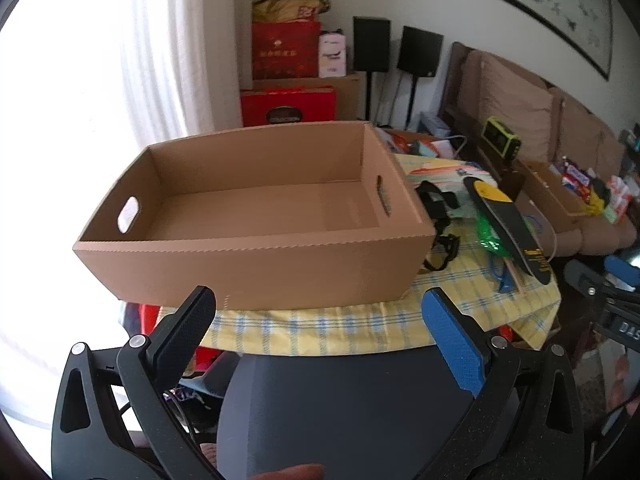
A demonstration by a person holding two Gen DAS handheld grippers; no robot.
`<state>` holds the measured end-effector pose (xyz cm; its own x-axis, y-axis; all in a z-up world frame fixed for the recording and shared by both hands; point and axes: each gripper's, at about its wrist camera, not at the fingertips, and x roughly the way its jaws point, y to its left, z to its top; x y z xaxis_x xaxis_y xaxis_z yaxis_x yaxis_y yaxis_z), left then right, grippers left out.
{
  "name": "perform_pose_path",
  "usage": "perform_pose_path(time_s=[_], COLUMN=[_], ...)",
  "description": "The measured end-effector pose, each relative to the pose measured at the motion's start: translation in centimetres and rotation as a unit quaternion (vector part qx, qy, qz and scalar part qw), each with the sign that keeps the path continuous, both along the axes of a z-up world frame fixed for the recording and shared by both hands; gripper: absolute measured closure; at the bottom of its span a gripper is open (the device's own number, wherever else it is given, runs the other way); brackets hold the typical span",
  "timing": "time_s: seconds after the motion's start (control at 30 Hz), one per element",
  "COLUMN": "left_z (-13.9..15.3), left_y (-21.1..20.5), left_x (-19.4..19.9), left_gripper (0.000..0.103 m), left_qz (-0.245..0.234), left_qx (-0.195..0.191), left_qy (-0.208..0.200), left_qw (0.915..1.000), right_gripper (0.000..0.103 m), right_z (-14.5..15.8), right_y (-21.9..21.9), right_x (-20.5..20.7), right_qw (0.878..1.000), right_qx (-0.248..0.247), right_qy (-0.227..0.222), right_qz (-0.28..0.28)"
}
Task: Organize objects
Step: 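Move the right gripper toward the black insole on the table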
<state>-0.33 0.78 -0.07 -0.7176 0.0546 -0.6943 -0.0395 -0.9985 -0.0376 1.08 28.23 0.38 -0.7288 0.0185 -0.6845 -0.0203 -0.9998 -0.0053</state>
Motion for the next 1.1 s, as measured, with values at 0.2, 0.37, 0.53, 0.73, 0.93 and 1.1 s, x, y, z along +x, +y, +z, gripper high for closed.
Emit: perform_pose_path(time_s=[0.2,0.37,0.53,0.73,0.93,1.1], left_z=[0.1,-0.4,-1.0,-1.5,-2.4,-4.0], left_y=[1.1,2.8,4.4,6.4,9.2,11.0], left_x=[-0.2,-0.6,-0.9,-1.6,-3.4,-5.0], left_gripper=[0.0,0.0,0.0,0.0,0.0,0.0], left_qz=[-0.041,-0.082,-0.111,-0.145,-0.19,-0.21], left_qx=[0.015,0.02,0.023,0.035,0.054,0.071], left_qy=[0.017,0.011,0.009,0.004,-0.013,-0.04], left_qw=[0.9989,0.9964,0.9936,0.9889,0.9803,0.9743], right_gripper=[0.0,0.0,0.0,0.0,0.0,0.0], right_z=[-0.7,-1.5,-2.3,-3.2,-3.9,-4.5], right_y=[0.9,2.3,4.2,7.1,9.5,10.3], right_x=[-0.4,-0.9,-1.6,-2.8,-5.2,-7.6], right_qw=[1.0,1.0,1.0,0.999,0.997,0.994], right_qx=[0.005,0.011,0.004,-0.012,-0.06,-0.086], right_qy=[-0.001,-0.004,-0.012,-0.019,-0.041,-0.06], right_qz=[-0.012,-0.027,-0.029,-0.036,-0.014,0.0])
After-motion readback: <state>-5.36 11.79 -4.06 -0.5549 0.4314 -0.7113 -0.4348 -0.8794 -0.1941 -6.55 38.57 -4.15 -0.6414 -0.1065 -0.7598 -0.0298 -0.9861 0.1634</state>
